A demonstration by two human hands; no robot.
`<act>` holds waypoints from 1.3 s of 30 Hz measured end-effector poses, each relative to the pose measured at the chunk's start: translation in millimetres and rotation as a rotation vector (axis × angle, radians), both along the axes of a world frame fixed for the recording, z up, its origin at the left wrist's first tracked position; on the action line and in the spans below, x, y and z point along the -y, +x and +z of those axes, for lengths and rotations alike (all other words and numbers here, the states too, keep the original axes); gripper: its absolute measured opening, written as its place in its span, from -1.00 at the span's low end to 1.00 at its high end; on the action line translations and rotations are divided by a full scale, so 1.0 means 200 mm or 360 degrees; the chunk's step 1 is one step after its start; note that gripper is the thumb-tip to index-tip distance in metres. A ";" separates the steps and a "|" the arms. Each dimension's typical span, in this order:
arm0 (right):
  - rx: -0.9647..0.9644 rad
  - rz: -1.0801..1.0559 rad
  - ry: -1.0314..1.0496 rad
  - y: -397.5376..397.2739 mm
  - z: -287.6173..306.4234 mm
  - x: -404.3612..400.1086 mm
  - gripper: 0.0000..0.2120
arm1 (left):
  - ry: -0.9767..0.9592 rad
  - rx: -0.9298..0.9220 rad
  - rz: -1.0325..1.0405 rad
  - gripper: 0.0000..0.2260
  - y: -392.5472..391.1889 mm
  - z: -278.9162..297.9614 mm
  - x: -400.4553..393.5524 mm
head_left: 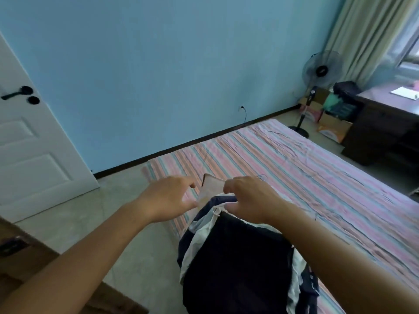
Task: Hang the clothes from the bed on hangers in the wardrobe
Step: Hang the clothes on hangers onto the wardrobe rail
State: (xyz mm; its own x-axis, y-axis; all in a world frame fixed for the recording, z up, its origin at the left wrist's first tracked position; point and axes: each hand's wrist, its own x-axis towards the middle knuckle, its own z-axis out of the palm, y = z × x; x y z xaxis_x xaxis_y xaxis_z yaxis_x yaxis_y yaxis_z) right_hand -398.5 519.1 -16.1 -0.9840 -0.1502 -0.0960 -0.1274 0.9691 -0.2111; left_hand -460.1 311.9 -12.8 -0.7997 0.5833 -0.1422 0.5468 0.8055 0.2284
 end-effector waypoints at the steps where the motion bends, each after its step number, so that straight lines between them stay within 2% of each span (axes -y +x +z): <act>1: 0.0011 -0.0045 0.0012 0.02 -0.02 -0.04 -0.71 | 0.0018 0.0019 -0.0028 -0.56 -0.01 -0.02 -0.04; 8: 0.0003 -0.0380 0.0010 0.14 -0.21 -0.36 -0.86 | -0.0035 0.0118 -0.0177 -0.59 -0.11 -0.22 -0.31; 13: -0.0044 -0.0604 -0.0002 0.16 -0.40 -0.55 -0.79 | -0.0081 0.0209 -0.0242 -0.66 -0.20 -0.45 -0.49; 17: 0.0040 -0.0715 0.0060 0.14 -0.56 -0.69 -0.85 | -0.0161 0.0351 -0.0285 -0.63 -0.27 -0.65 -0.62; 24: 0.0159 -0.0992 -0.0232 0.07 -0.89 -0.88 -0.73 | -0.0157 0.0558 -0.0175 -0.54 -0.46 -0.97 -0.81; 28: 0.0238 -0.1148 -0.0294 0.05 -1.06 -0.97 -0.69 | -0.0126 0.0605 -0.0109 -0.48 -0.54 -1.17 -0.90; 33: 0.0310 -0.1212 -0.0278 -0.02 -1.27 -1.07 -0.65 | -0.0145 0.0575 -0.0042 -0.45 -0.67 -1.39 -0.99; 39: 0.0425 -0.1232 -0.0407 -0.15 -1.51 -1.13 -0.62 | -0.0248 0.0631 -0.0004 -0.46 -0.84 -1.68 -1.03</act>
State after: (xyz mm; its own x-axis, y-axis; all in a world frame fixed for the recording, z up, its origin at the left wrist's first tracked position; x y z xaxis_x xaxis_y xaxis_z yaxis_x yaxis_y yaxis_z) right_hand -428.2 746.1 -318.7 -0.7675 0.5058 -0.3939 0.6355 0.6812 -0.3635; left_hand -627.6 518.2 -348.0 -0.6642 0.5324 -0.5248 0.4432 0.8458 0.2971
